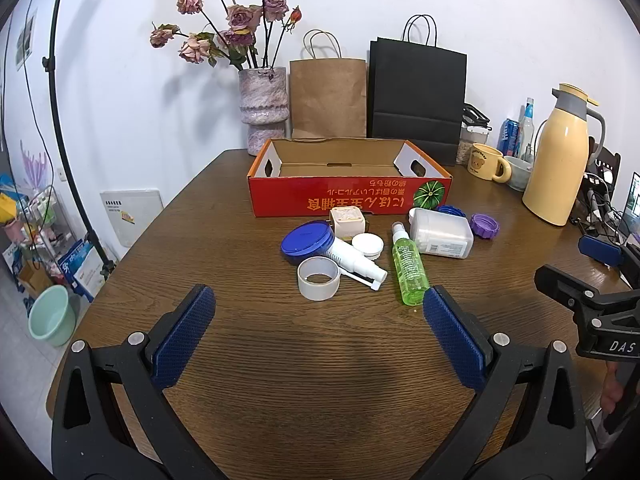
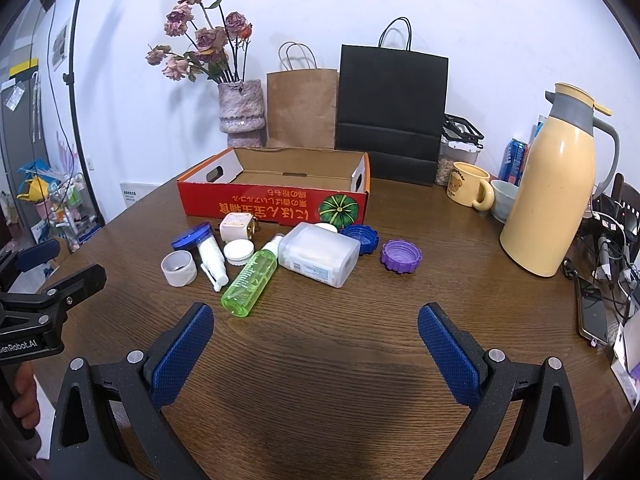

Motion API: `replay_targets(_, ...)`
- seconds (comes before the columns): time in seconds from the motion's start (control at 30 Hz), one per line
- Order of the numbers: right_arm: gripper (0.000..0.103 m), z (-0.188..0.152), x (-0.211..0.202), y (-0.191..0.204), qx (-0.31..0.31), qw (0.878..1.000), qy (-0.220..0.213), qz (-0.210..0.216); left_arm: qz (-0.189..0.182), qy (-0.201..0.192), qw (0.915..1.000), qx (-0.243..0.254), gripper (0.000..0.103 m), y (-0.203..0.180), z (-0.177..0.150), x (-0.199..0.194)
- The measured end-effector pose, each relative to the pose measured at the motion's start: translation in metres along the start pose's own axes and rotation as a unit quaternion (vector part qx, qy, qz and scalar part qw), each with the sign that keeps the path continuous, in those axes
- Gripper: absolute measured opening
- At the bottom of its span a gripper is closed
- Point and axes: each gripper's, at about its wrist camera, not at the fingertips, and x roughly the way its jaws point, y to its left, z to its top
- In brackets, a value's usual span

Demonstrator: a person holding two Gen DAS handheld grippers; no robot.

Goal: Organize rigid objects

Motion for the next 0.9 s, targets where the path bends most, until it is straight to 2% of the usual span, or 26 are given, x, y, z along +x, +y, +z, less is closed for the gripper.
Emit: replay_targets(0.9, 0.103, 0.0059, -0.0066, 0.0028, -0.002, 1.000, -0.004, 0.000, -0.001, -0.003, 1.0000, -0.001, 0.103, 0.0000, 0.0001, -0.0022)
